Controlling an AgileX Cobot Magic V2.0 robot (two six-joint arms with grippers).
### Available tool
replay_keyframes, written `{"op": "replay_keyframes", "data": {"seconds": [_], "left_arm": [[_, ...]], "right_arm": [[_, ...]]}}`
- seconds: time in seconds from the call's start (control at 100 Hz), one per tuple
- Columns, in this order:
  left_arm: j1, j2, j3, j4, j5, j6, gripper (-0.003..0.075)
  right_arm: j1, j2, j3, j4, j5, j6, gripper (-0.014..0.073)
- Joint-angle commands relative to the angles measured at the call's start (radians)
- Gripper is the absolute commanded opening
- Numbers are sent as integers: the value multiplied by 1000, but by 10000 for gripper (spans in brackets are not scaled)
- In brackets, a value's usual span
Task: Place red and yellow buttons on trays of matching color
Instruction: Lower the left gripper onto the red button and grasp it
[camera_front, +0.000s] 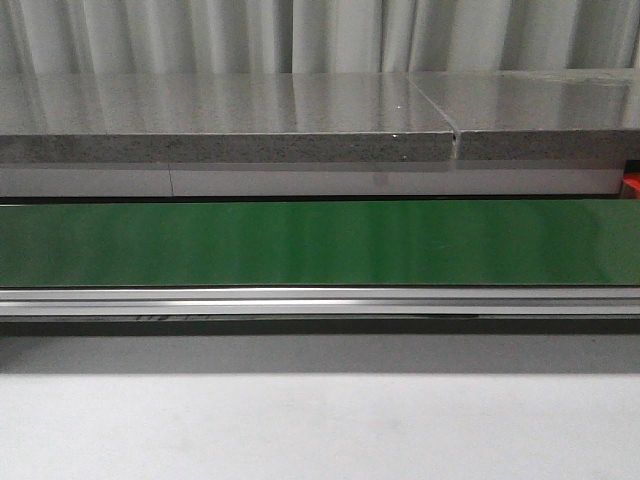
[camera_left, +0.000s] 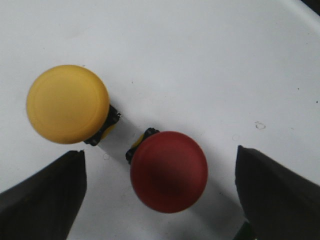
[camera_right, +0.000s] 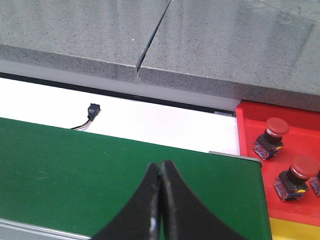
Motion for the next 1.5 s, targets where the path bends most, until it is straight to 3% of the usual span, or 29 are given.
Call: {"op": "replay_keyframes", "data": {"seconds": [0.0, 0.27, 0.82, 1.27, 1.49], "left_arm": [[2, -32, -47, -4, -33, 0, 568], [2, -7, -67, -4, -29, 0, 538], [2, -10, -107, -11, 65, 20, -21], [-100, -288, -149, -24, 161, 212, -19], [-161, -388, -71, -26, 200, 259, -19]], "right_arm": [[1, -2, -28, 13, -68, -11, -68], [1, -2, -28, 13, -68, -11, -68], [1, -2, -28, 13, -68, -11, -68], [1, -2, -28, 13, -68, -11, -68], [1, -2, -28, 13, -68, -11, -68]]}}
